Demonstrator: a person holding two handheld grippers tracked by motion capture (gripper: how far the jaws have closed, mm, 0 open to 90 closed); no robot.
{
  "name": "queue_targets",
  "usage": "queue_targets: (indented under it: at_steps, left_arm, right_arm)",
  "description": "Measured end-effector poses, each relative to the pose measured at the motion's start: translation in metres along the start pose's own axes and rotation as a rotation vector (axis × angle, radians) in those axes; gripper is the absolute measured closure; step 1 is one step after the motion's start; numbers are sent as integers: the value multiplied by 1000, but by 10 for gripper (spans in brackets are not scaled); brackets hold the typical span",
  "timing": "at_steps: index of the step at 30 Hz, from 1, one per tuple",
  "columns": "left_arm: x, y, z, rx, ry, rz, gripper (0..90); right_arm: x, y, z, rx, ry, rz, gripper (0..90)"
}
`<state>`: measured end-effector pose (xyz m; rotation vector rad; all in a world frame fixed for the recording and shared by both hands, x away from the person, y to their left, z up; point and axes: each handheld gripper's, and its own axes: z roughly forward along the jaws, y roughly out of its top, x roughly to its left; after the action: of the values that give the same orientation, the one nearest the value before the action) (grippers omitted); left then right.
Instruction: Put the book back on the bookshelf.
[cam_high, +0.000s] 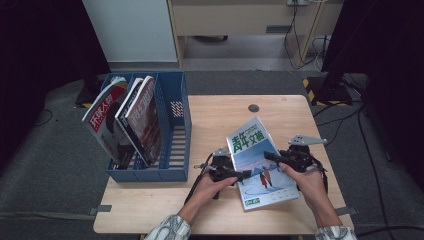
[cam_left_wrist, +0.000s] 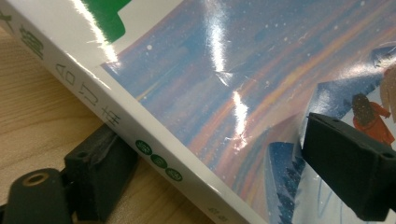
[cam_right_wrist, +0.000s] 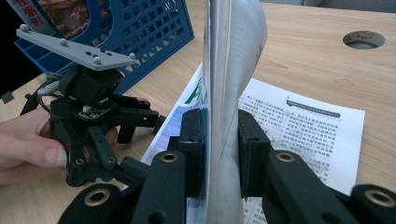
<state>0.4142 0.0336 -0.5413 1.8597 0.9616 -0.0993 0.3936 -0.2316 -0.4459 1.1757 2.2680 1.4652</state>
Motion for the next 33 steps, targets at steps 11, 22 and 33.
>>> queue_targets:
  at_steps: [11,22,33]
  left_arm:
    - [-3,1,2,15,43,24,134]
    - [-5,1,4,4,64,7,138]
    - [-4,5,10,-11,57,-24,147]
  right_arm:
    - [-16,-12,4,-2,14,57,743]
    - [-35,-27,17,57,-45,99,689]
    - [-52,-42,34,157,-162,85,497]
